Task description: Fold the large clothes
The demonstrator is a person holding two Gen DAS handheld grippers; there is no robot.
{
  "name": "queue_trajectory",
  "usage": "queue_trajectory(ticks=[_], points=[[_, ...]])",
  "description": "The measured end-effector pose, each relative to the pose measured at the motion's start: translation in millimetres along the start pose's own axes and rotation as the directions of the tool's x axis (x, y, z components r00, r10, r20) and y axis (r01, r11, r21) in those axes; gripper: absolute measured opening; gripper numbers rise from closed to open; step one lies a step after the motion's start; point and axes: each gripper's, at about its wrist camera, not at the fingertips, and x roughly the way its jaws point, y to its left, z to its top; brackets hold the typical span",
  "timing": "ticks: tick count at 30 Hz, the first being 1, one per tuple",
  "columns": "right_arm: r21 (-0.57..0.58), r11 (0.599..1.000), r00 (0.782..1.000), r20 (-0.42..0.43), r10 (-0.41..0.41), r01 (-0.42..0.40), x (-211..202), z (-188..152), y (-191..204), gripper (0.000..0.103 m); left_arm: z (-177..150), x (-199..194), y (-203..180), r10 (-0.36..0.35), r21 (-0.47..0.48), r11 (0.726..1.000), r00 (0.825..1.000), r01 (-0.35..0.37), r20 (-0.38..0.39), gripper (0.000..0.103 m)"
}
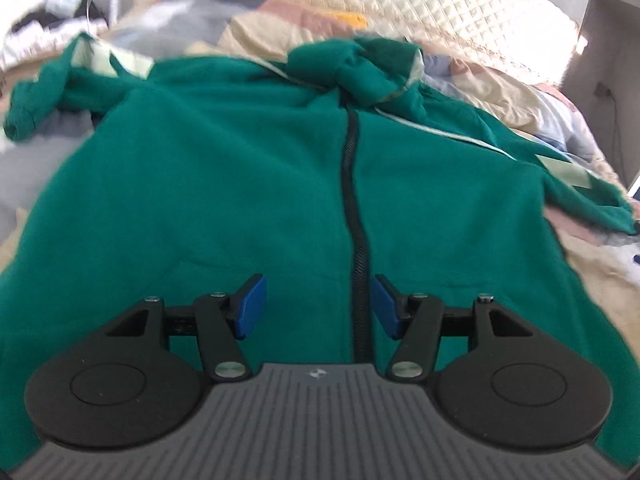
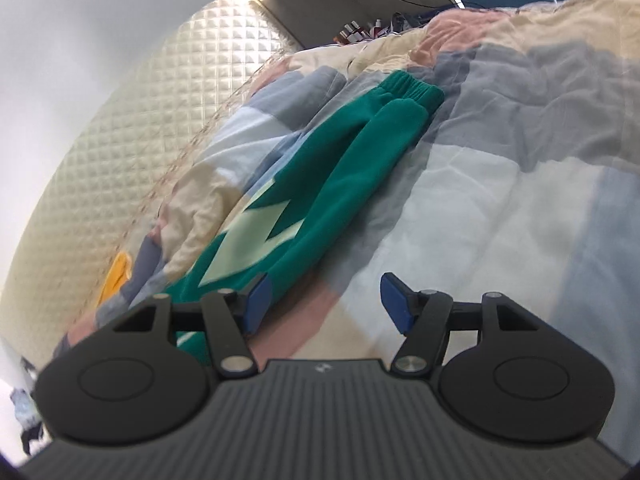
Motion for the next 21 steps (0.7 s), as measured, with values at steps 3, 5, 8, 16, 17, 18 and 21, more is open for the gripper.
queue_trajectory(ticks=[3,5,8,16,17,18,21], points=[[0.011,1.0,1.0,0.019,0.0,-0.001,35,12,-11,0.064,-2,15,9,0.006,-0.023,1.0,0.999,-0.007,-0.035,0.063],[0.034,0.999,0.999,0.033,-0.002,0.0,58,21,-21,0.064,-3,23,12,0.014,-0.019,1.0,0.999,-0.015,-0.05,0.063],[0.054,0.998,0.997,0.08,0.011,-0.015,85,34,-28,0.063,-2,28,7,0.038,0.033,0.999,0.999,-0.037,-0.038,0.065],[0.055,0.998,0.985,0.172,-0.028,0.018,135,72,-38,0.039,8,38,9,0.056,-0.032,0.998,0.996,-0.058,-0.07,0.068],[0.066,0.997,0.985,0.165,-0.046,0.035,138,75,-40,0.024,12,40,10,0.053,-0.06,0.997,0.995,-0.058,-0.087,0.069],[0.077,0.996,0.986,0.155,-0.058,0.046,140,78,-43,0.019,15,42,12,0.047,-0.083,0.995,0.994,-0.056,-0.096,0.07],[-0.005,0.997,0.986,0.147,-0.076,0.078,137,87,-29,0.014,18,43,14,0.05,-0.094,0.994,0.994,-0.059,-0.102,0.07]])
